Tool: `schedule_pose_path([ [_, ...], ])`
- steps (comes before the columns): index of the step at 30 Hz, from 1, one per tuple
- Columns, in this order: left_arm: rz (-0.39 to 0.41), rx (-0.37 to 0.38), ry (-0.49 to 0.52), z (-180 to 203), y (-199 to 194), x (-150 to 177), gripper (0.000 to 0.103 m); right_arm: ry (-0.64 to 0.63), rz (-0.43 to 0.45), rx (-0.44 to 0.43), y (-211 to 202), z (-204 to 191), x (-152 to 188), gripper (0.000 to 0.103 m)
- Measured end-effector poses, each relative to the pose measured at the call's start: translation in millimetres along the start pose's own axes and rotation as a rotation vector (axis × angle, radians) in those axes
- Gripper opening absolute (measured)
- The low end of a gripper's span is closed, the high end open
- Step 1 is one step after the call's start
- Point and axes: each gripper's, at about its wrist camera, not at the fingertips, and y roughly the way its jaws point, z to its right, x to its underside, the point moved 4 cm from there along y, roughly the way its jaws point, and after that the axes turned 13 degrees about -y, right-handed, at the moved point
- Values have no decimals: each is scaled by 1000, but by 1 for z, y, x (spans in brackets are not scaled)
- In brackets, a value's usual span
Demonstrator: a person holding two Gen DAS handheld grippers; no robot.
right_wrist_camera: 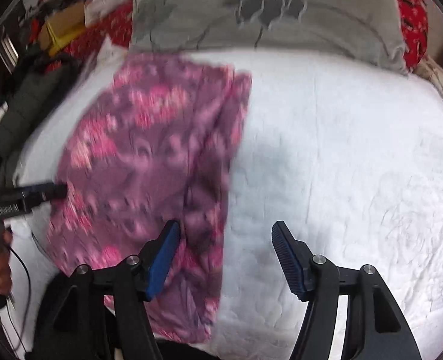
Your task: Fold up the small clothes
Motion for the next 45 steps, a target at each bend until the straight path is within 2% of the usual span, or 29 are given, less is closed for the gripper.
schedule_pose_path([
  [3,23,13,-4,10,1,-23,68,32,63,-26,-1,4,-22,64],
  [5,10,-1,-1,14,13,-32,68,54,63,-25,12,9,-35,65],
  [6,-2,-14,-3,15,22,-34,68,59,52,-20,20,11,-38,66],
  [8,-16,-14,-16,14,33,-39,78,50,-26,17,47,12,-34,66],
  [9,-19,-5,-37,12,34,-42,78,49,-52,11,56,14,-30,69],
  [12,-22,65,-85,10,26,-57,78,107,6,-14,51,24,-43,71],
  [15,-10,55,-95,14,28,-77,78,213,87,-107,45,40,-66,70],
  [17,-51,72,-121,17,39,-86,78,264,71,-132,57,49,-78,70],
  [18,-75,77,-136,16,42,-87,78,281,34,-143,68,52,-82,68],
  [20,-104,111,-154,19,47,-88,78,312,-28,-183,86,53,-85,26],
  [21,-96,112,-147,22,48,-89,78,309,-4,-193,84,51,-88,16],
  [22,-85,101,-139,24,50,-91,78,278,33,-177,78,50,-93,15],
  [24,-80,76,-120,28,63,-96,78,219,84,-131,75,48,-95,14],
  [26,-126,61,-137,28,83,-101,81,201,30,-110,93,49,-86,15],
  [29,-134,88,-170,25,70,-106,80,222,34,-107,87,53,-91,20],
  [31,-73,89,-131,25,45,-105,80,205,82,-96,64,53,-94,26],
  [34,1,104,-68,25,15,-91,80,161,158,-166,34,47,-88,27],
  [37,-25,58,-26,27,27,-70,81,104,102,-144,43,38,-71,32],
  [39,-44,10,-21,25,40,-61,82,61,-26,-93,72,32,-56,34],
  [40,-39,15,-36,23,34,-62,82,52,16,-77,69,31,-56,35],
  [42,-36,28,-49,21,14,-65,81,51,3,-32,58,31,-58,41],
  [45,19,33,-6,22,-12,-53,81,28,44,-94,33,21,-50,41],
])
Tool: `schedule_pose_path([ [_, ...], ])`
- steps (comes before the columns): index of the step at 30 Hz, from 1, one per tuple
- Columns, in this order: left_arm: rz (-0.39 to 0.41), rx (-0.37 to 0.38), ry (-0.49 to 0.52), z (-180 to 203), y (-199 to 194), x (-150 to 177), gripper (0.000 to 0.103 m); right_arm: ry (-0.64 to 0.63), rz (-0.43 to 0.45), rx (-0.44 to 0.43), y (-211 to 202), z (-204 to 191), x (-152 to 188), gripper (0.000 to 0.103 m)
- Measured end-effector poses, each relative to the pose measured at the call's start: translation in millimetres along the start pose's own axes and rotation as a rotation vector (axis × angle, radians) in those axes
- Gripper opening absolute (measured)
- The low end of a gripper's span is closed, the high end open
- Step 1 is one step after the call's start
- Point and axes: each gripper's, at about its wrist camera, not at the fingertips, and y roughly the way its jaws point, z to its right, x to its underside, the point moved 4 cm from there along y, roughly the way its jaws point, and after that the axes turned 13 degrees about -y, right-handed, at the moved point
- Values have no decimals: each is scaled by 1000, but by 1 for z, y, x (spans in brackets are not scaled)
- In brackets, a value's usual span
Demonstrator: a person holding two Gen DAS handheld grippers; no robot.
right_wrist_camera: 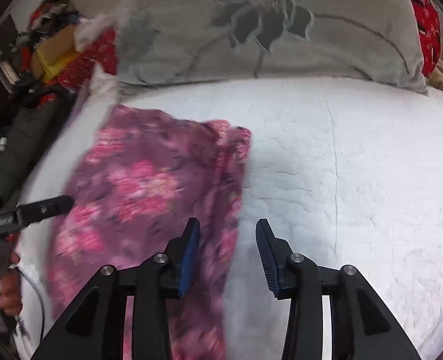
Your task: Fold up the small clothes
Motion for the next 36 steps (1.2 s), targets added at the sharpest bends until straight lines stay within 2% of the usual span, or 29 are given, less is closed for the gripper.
schedule_pose_path([
  [2,-8,-29,32,0,5,18,81,-28,-34,-10,-1,-5,18,57],
  [3,-45,-58,54,0,16,29,82,-48,-83,31,6,-5,31,68],
  [4,-69,-83,62,-2,24,36,83,-60,-116,74,10,-3,42,70],
  [6,-63,-73,20,-12,21,48,84,-25,-108,105,4,4,55,74],
  [7,-74,-67,10,-17,18,53,84,13,-115,116,-1,9,63,81],
  [9,-104,-74,5,-25,18,64,84,55,-119,159,-12,19,81,82],
  [11,-137,-95,9,-32,20,77,84,1,-161,225,-15,17,100,83],
  [12,-143,-104,11,-35,19,85,84,-76,-165,269,-16,9,106,83],
  [13,-137,-108,12,-36,16,91,84,-138,-184,313,-16,2,111,90],
  [15,-120,-119,24,-37,9,102,84,-125,-230,375,-16,1,119,103],
  [18,-94,-148,46,-38,-1,114,84,38,-230,318,-16,16,123,103],
  [21,-58,-179,77,-39,-14,125,84,34,-235,332,-13,15,120,103],
  [25,21,-234,120,-45,-32,134,84,53,-285,352,-20,7,121,103],
  [28,75,-272,137,-50,-49,148,84,60,-218,338,-41,-9,119,103],
  [30,116,-296,149,-51,-58,153,84,24,-182,363,-56,-22,118,103],
  [36,156,-327,199,-41,-70,176,84,-82,-44,395,-95,-62,114,103],
])
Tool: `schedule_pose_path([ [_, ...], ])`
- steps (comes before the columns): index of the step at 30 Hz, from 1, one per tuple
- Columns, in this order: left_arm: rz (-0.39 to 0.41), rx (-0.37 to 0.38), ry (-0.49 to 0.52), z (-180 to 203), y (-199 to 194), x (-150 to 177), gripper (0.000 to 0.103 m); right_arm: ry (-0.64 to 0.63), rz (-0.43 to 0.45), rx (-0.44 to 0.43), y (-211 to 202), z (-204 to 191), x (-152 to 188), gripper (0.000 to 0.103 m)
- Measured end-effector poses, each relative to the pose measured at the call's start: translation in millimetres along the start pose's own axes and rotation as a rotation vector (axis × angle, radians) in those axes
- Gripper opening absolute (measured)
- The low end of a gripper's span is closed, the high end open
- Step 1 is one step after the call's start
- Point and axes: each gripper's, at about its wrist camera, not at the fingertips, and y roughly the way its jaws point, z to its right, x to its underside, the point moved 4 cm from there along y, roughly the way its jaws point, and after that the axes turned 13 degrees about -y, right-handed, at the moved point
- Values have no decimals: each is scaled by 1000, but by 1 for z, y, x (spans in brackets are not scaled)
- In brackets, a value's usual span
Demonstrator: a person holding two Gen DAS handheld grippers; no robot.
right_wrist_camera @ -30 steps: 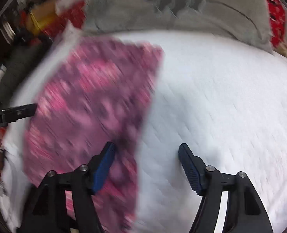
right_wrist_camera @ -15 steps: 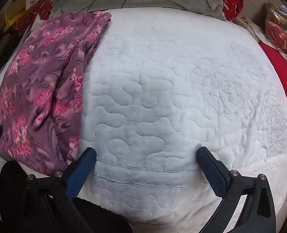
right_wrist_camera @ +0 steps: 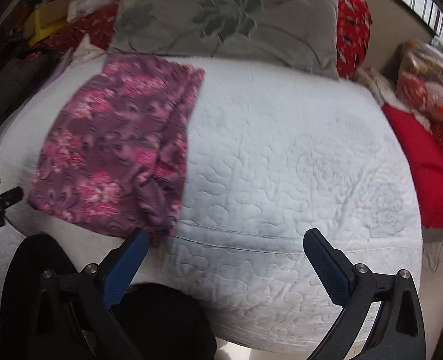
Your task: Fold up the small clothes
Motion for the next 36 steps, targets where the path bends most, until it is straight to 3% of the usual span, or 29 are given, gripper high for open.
schedule_pose_path([
  [7,25,47,18,16,-6,-1,84,-61,100,86,-30,-14,-6,103],
  [18,70,104,19,29,-28,0,84,2,179,81,-50,-8,-7,103],
  [36,80,201,58,50,-46,9,84,60,167,66,-54,5,5,103],
])
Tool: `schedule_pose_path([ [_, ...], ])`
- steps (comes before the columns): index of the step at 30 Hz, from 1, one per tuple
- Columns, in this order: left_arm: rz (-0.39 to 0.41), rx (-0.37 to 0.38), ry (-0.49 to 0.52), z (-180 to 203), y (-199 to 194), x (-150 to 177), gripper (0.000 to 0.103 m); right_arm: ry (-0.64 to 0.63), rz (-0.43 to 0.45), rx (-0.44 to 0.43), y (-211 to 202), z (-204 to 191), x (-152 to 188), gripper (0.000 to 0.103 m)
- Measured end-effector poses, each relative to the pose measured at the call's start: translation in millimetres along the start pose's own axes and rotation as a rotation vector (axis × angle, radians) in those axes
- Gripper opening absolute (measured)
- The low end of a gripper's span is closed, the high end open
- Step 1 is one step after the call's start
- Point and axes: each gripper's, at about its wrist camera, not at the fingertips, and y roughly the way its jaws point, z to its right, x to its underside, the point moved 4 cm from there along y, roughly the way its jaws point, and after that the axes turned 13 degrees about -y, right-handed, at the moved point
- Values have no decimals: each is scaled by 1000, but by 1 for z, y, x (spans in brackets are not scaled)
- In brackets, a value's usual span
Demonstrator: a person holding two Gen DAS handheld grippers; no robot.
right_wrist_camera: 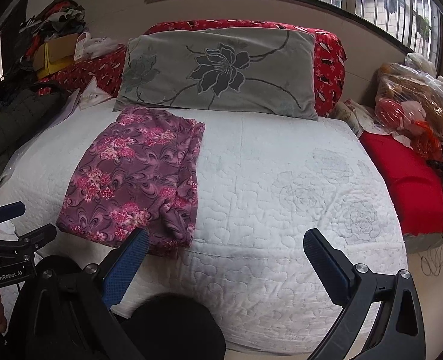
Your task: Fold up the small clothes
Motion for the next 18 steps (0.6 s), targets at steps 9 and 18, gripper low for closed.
schedule_pose_path([
  [9,-20,67,14,19,-8,4,84,19,-7,4,0,4,3,103],
  [18,-19,91,47,33,-13,8,84,60,-23,2,2,14,9,103],
])
